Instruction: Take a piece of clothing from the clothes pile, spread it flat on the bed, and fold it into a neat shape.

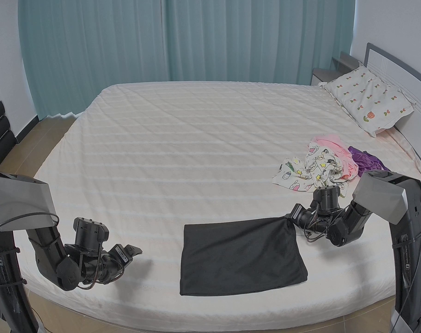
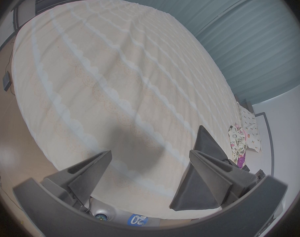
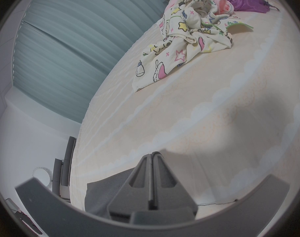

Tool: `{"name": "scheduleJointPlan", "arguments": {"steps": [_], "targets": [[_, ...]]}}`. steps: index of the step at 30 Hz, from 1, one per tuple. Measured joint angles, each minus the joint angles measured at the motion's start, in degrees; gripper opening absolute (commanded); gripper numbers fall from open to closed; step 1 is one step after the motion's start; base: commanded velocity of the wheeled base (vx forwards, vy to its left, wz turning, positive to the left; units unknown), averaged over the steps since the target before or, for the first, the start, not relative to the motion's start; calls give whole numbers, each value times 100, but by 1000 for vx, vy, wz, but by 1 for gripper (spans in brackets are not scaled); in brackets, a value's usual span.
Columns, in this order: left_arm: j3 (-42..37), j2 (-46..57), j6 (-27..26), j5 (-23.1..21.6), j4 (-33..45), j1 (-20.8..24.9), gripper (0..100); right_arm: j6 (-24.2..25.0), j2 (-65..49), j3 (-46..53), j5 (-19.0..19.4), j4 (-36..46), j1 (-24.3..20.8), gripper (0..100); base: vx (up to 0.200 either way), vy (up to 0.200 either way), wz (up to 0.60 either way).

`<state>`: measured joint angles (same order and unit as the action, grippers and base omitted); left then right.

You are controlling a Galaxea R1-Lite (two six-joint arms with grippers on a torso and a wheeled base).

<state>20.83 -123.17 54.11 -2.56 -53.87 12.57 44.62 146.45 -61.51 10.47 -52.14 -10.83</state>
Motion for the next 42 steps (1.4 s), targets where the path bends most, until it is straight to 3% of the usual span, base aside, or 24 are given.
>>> {"name": "scheduleJointPlan", "arguments": {"steps": [1,11,18,29,36,42], "targets": [[0,0,0,0,0,0,100,2,2,0,-2,0,2,100,0,0,0],[0,2,0,5,-5,0,100,10,-243,273,-5,-35,121,100,0,0,0],[0,21,13,7,-71,16,100,68,-714,1078,-11,-143,278,100,0,0,0],[-5,44,62,24,-108,300,100,711,-1335,2820,-29,-1776,457,100,0,-200,0],[39,52,126,188,-112,600,100,763,-1376,3093,-13,-1903,463,100,0,-200,0],[184,52,155,311,-112,686,100,761,-1364,3134,-21,-1914,427,100,0,0,0]]}}
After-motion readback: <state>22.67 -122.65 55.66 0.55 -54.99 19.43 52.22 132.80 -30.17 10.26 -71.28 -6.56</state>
